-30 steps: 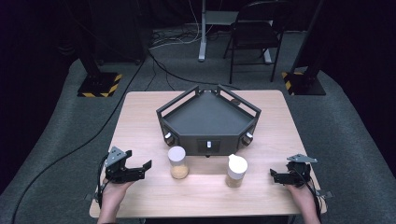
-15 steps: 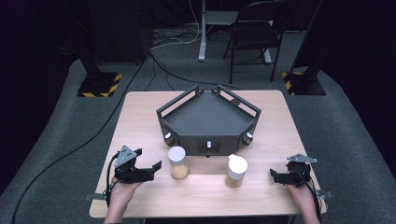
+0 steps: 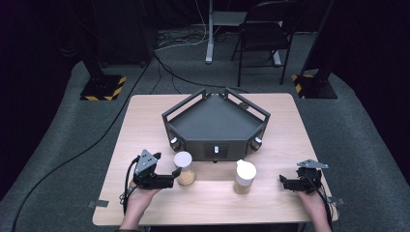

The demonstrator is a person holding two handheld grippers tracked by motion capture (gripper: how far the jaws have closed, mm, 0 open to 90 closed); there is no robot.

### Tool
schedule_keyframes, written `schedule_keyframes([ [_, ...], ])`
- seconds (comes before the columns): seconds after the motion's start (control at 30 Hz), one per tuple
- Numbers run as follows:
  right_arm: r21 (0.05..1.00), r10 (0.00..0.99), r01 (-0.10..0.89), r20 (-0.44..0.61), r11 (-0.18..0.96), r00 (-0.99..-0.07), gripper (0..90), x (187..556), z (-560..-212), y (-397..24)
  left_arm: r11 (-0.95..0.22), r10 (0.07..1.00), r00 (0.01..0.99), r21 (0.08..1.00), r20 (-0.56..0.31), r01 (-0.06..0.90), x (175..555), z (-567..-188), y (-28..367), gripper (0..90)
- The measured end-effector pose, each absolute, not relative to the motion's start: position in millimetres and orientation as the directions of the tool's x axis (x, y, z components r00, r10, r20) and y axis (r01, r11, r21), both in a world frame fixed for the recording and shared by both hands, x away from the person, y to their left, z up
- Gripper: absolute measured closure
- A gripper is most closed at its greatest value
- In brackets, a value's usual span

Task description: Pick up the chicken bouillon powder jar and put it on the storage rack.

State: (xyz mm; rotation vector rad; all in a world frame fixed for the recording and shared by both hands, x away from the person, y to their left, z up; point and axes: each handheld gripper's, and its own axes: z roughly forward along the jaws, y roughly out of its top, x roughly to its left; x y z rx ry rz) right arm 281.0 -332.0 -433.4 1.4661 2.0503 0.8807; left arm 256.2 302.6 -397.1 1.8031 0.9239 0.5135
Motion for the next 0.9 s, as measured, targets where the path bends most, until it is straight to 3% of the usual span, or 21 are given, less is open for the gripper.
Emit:
schedule_keyframes([
  [0.67, 0.728, 0.947, 0.648, -0.006, 0.224, -0.321, 0.0, 281.0, -433.4, -331.9, -0.242, 0.747, 0.662, 0.908, -0.050, 0.342, 279.8, -415.1, 262.7, 10.0],
  [0.9, 0.728, 0.946, 0.647, -0.006, 0.226, -0.324, 0.0, 281.0, -433.3, -332.2, -0.236, 0.768, 0.640, 0.919, -0.023, 0.317, 282.7, -429.0, 247.6, 20.6],
])
